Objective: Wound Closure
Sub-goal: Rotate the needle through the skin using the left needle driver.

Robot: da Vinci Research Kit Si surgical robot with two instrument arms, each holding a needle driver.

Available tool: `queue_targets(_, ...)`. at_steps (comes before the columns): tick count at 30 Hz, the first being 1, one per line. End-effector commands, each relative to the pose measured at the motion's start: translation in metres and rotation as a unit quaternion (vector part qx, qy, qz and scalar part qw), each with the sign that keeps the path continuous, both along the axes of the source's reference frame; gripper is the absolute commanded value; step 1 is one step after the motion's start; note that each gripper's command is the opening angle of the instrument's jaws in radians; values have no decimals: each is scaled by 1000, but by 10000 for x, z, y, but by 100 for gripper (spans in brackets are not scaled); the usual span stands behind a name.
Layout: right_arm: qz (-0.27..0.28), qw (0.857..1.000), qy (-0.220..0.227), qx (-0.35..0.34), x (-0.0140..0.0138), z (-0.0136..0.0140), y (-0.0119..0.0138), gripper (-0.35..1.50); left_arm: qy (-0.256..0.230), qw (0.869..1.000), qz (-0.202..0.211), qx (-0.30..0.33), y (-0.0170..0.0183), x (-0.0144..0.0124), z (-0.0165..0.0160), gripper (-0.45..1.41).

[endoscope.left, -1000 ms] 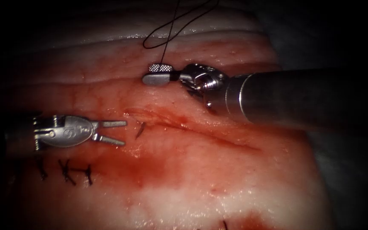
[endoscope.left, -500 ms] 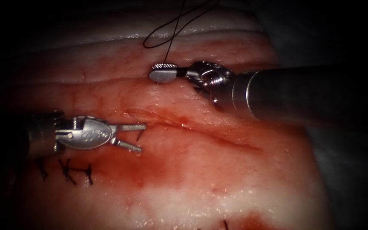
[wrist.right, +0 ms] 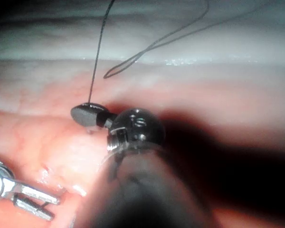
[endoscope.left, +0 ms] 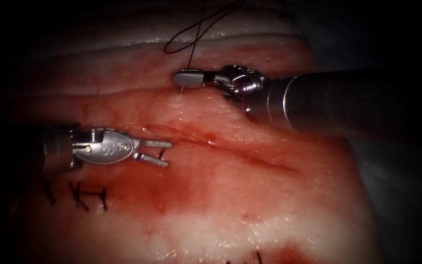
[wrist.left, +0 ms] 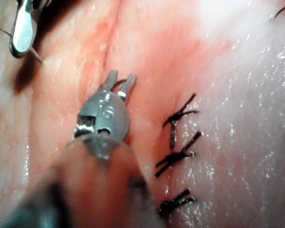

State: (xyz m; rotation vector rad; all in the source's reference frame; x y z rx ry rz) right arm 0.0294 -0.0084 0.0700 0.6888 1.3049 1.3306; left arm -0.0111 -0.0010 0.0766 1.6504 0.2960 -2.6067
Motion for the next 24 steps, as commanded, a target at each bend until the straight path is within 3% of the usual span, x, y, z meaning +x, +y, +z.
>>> queue_targets(1,1,1000,-1,-1,7,4,3,-35,0,1000,-2,1,2,-5,5,-45)
queue_targets(6,4,1000,-1,-1,6,4,3,-35,-12,999,-5,40,4,-3,-4,-45)
queue_targets(13,3,1000,-1,-1,6,3,2,-30,-33,985,-17,171,8,3,-24,-45)
queue_targets(14,3,1000,-1,-1,6,3,2,4,-35,983,-15,179,9,3,-26,-45)
queue_targets(15,4,1000,0,-2,6,3,2,22,-40,982,-11,185,10,3,-29,-45)
queue_targets(16,6,1000,1,-2,7,4,2,91,-47,981,-3,186,11,3,-33,-45)
queue_targets(17,8,1000,2,-7,7,4,2,108,-50,981,2,186,11,2,-35,-45)
queue_targets(19,15,1000,7,-16,9,4,3,131,-53,981,6,185,10,1,-36,-45)
queue_targets(24,27,999,-7,-35,9,5,4,138,-55,982,9,181,9,-1,-36,-45)
